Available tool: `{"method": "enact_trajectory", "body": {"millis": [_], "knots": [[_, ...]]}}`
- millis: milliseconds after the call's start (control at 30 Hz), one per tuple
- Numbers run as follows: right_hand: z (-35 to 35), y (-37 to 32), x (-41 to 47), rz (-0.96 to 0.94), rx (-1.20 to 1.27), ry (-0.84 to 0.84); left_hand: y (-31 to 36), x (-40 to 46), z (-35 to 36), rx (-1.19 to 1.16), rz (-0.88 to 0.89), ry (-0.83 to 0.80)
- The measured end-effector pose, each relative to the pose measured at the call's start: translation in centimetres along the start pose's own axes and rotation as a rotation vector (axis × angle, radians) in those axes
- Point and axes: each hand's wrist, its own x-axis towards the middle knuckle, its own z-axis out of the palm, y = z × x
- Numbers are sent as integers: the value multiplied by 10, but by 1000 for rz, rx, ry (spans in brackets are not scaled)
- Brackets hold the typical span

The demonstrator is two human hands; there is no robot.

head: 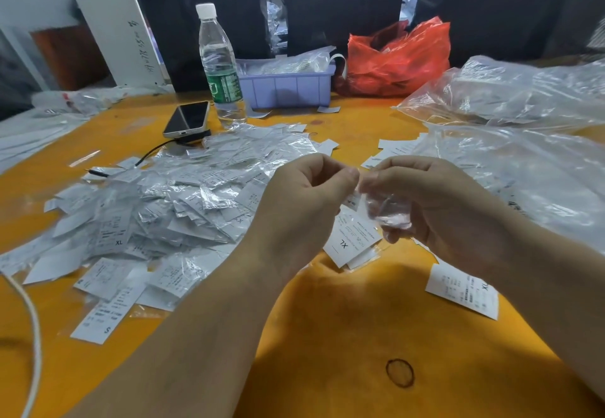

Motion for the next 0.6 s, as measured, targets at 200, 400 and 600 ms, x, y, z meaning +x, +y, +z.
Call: {"method": "enact_trajectory", "body": {"millis": [200, 400, 600], "knots": [[0, 0, -3, 28, -47, -52, 0, 0, -1, 12, -13, 60], [-1, 0, 0, 14, 18, 11, -2, 4, -6, -18, -62, 160], [-7, -1, 3, -84, 124, 273, 2, 1, -4, 19, -78, -35]]}}
